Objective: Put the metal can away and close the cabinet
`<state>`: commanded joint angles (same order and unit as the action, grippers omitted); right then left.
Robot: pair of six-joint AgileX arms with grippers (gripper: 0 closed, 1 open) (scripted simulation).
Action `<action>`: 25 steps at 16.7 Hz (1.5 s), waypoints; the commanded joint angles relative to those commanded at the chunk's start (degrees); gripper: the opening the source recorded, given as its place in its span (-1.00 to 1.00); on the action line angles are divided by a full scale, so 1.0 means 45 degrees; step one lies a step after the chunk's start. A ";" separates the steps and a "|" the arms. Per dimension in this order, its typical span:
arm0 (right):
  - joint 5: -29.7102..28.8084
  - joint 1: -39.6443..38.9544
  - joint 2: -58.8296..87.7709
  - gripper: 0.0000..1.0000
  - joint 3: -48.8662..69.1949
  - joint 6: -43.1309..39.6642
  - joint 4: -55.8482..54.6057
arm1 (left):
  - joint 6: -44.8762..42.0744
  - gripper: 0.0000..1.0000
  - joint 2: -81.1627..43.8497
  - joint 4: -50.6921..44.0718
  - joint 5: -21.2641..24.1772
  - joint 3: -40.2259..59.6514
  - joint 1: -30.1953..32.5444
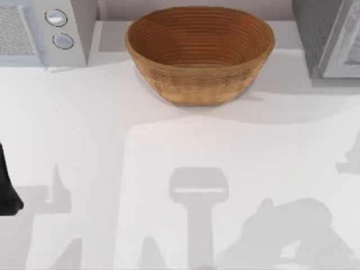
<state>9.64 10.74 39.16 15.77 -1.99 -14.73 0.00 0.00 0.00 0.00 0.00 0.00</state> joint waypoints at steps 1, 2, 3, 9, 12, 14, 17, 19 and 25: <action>-0.0223 -0.0265 -0.1010 -1.00 -0.0397 0.0071 0.0372 | 0.0000 1.00 0.0000 0.0000 0.0000 0.0000 0.0000; -0.0451 -0.0534 -0.2023 -1.00 -0.0800 0.0138 0.0750 | 0.0000 1.00 0.0000 0.0000 0.0000 0.0000 0.0000; -0.0681 -0.0800 -0.3022 -1.00 -0.1201 0.0201 0.1125 | 0.0000 1.00 0.0000 0.0000 0.0000 0.0000 0.0000; -0.1868 -0.2107 -0.7785 -1.00 -0.3121 0.0424 0.2917 | 0.0000 1.00 0.0000 0.0000 0.0000 0.0000 0.0000; -0.2131 -0.2377 -0.8670 -1.00 -0.3490 0.0443 0.3260 | 0.0000 1.00 0.0000 0.0000 0.0000 0.0000 0.0000; -0.2141 -0.2387 -0.8703 -1.00 -0.3504 0.0443 0.3273 | 0.0000 1.00 0.0000 0.0000 0.0000 0.0000 0.0000; -0.2114 -0.2347 -0.8645 -1.00 -0.3464 0.0463 0.3253 | 0.0000 1.00 0.0000 0.0000 0.0000 0.0000 0.0000; -0.2188 -0.2384 -0.8291 -1.00 -0.3062 0.0467 0.3344 | 0.0000 1.00 0.0000 0.0000 0.0000 0.0000 0.0000; -0.2744 -0.2870 -0.4783 -1.00 0.1287 0.0558 0.4404 | 0.0000 1.00 0.0000 0.0000 0.0000 0.0000 0.0000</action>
<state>-2.71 -2.17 17.64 21.56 0.52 5.09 0.00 0.00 0.00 0.00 0.00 0.00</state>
